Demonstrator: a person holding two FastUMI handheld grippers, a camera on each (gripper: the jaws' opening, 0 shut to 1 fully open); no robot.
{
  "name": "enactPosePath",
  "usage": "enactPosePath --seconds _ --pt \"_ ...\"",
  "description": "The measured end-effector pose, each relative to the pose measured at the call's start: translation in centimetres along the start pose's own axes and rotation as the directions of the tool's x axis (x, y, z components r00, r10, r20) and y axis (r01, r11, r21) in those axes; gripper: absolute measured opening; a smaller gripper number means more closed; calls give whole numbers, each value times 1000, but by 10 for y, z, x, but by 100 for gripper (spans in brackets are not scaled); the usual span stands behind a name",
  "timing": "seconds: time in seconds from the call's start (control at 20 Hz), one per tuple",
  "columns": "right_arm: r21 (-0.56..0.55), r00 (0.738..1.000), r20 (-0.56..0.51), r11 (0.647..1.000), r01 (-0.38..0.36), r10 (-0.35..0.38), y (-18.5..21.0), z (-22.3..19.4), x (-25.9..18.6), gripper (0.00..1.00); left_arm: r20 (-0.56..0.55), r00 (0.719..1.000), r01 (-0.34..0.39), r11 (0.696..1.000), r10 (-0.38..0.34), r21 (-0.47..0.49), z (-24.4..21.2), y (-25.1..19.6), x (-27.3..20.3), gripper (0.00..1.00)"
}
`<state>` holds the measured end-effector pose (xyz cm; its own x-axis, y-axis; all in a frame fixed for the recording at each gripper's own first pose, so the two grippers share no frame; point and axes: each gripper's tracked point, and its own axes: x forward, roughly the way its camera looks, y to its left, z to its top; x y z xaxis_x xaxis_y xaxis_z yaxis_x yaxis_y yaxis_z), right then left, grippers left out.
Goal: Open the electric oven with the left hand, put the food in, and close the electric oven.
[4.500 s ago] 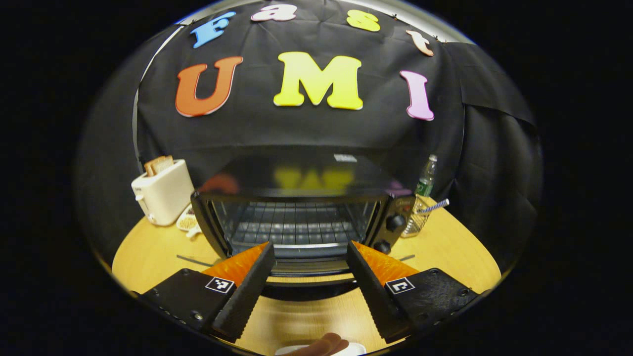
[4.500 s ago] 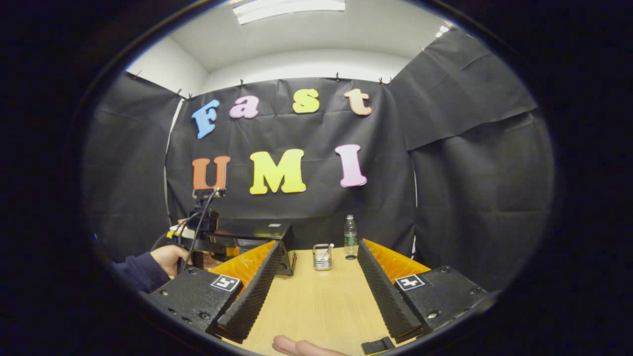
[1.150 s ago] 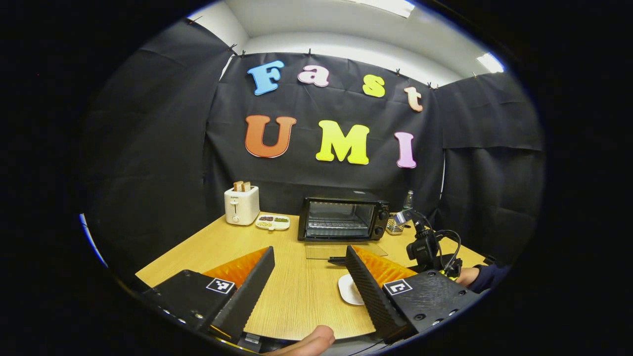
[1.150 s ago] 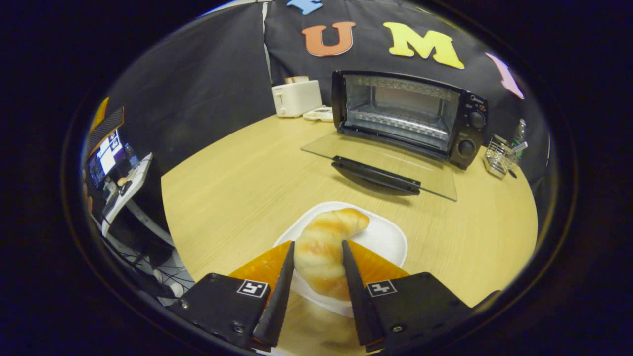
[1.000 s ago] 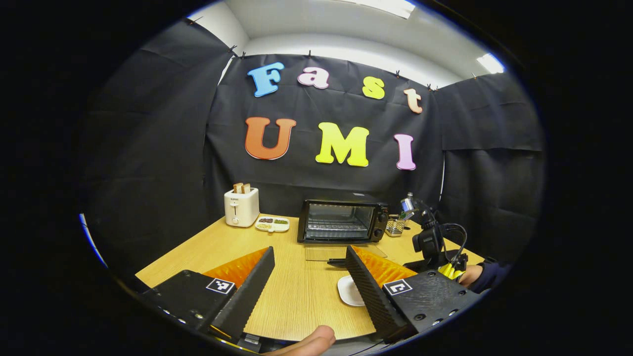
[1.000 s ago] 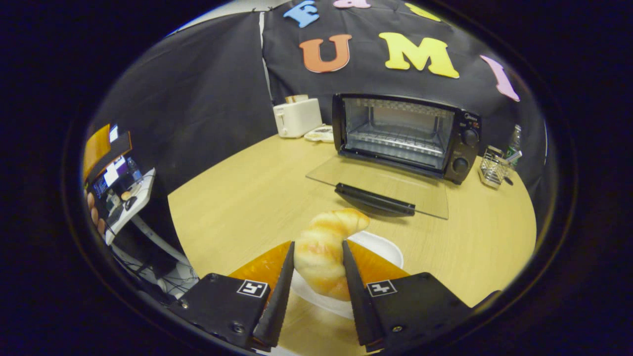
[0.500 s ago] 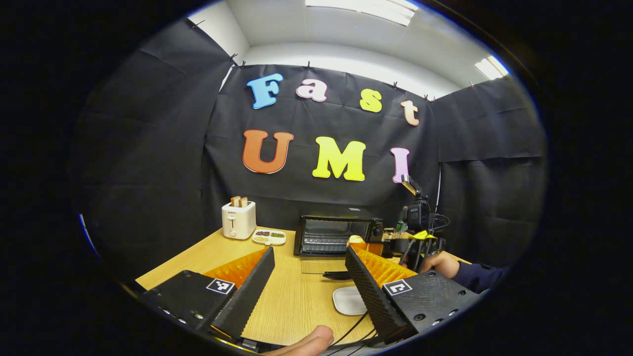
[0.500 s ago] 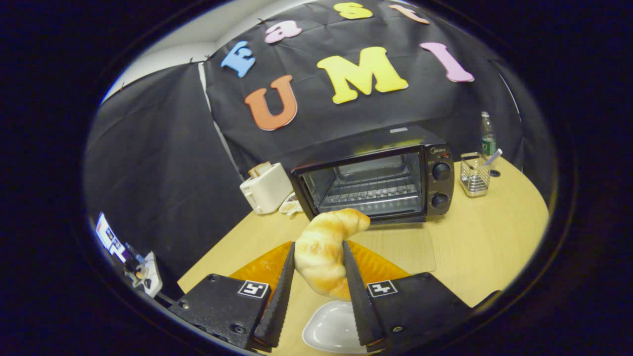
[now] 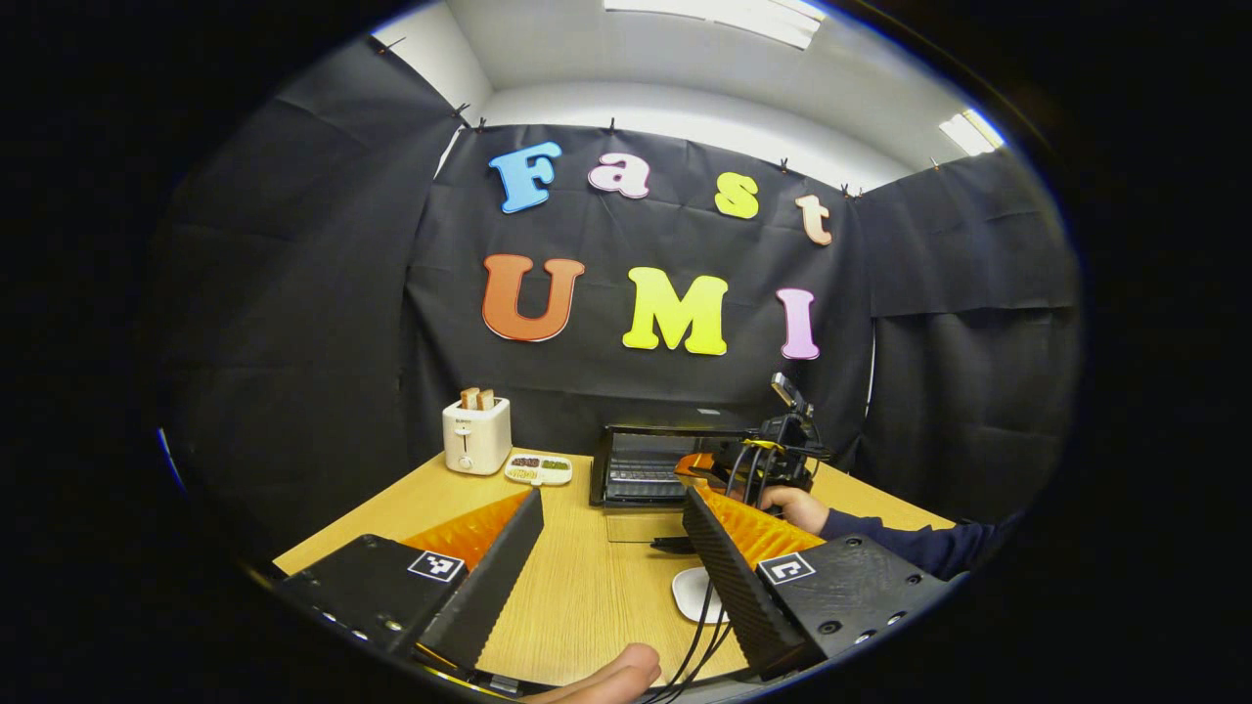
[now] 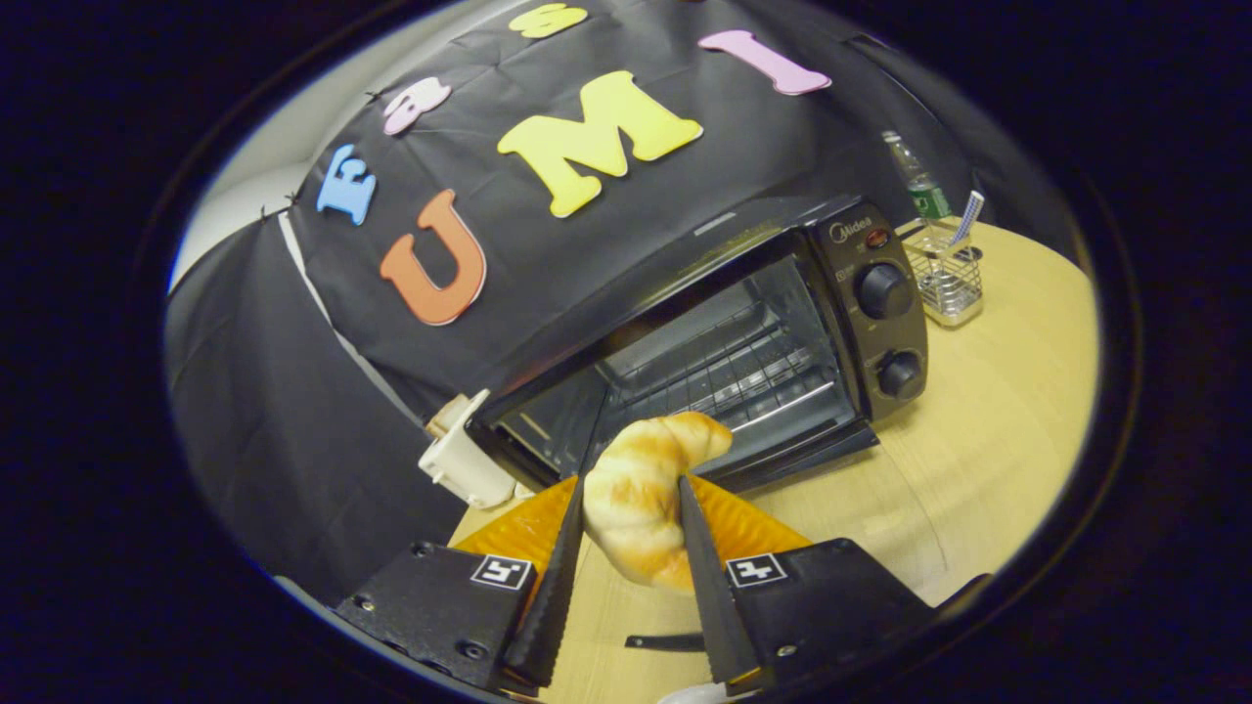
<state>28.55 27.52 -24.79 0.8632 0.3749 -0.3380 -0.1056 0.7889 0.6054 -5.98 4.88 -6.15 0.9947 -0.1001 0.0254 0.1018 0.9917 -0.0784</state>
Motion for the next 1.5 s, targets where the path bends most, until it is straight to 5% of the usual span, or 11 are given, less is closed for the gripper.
enactPosePath --seconds 0.45,0.7,0.75,0.85,0.9,1.15,1.5 --pt "46 970 242 999 19 -30 -16 54 79 58 -83 996 -30 999 29 -13 -33 26 23 94" --pt "69 963 261 996 51 -67 -12 44 100 58 -99 995 -6 1000 3 -31 -45 20 27 94" --pt "64 962 261 996 64 -79 -13 41 104 65 -105 994 -5 999 2 -32 -46 20 28 94" --pt "33 964 246 995 95 -100 -16 35 109 60 -105 994 0 999 -4 -36 -46 19 26 94" --pt "33 962 239 992 125 -130 -22 31 109 79 -107 994 4 999 -8 -36 -46 17 26 94" --pt "9 963 233 990 138 -137 -17 27 88 98 -106 994 -4 1000 1 -29 -45 19 18 94" --pt "21 985 161 998 55 -58 -8 21 19 98 -91 996 -9 1000 7 -19 -39 11 10 94"
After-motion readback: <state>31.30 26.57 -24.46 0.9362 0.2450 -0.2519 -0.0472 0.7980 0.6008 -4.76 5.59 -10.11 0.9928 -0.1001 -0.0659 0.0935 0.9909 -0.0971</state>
